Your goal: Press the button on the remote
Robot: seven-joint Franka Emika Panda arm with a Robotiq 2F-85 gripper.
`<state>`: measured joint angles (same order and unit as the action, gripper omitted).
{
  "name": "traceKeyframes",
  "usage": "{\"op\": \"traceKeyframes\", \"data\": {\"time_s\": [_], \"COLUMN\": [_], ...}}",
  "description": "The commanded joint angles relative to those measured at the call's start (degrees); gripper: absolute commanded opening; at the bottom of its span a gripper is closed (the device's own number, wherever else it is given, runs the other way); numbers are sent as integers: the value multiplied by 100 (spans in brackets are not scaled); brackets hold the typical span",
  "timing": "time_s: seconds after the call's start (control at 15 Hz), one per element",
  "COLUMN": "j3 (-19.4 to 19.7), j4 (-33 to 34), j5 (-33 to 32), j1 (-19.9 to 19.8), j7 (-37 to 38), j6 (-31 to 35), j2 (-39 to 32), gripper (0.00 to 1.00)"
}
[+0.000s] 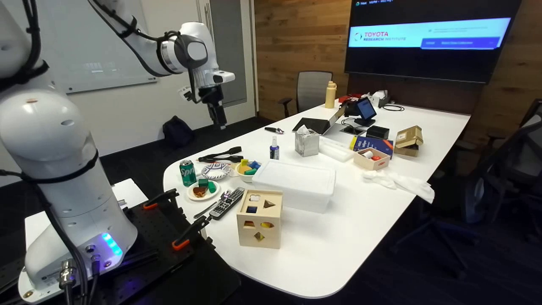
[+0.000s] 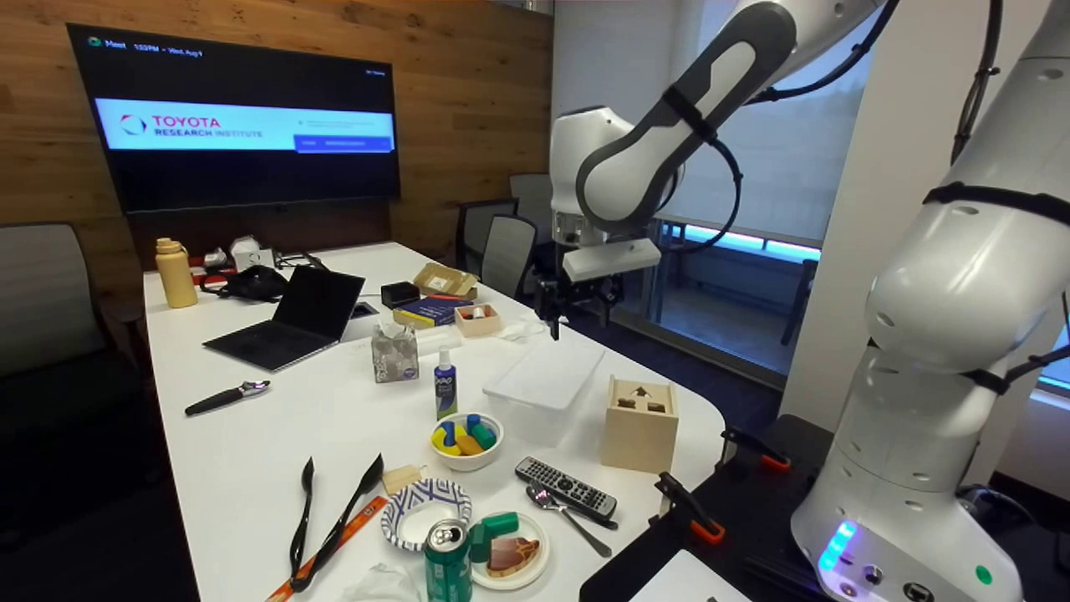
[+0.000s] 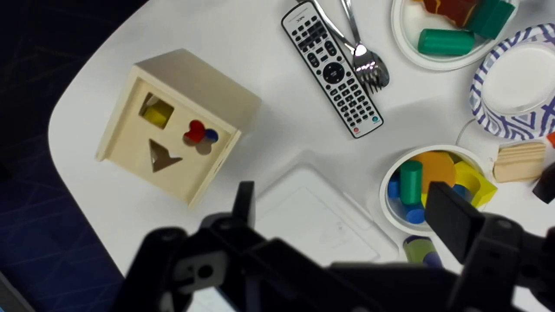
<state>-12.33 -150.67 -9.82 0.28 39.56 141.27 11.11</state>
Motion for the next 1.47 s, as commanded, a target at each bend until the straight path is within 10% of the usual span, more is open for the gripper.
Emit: {"op": "traceKeyframes", "data": {"time_s": [0.0, 1.07, 1.13, 1.4], "j3": [34, 1103, 1099, 1234], "j4": [-157, 557, 614, 870], "j5": [-85, 1238, 1357, 1650], "j1": [4, 1136, 1186, 1442], "j7": [761, 116, 78, 41], "j6": [824, 2546, 2600, 2784], "j2": [-666, -3500, -3627, -4139], "gripper": [100, 100, 76, 51]}}
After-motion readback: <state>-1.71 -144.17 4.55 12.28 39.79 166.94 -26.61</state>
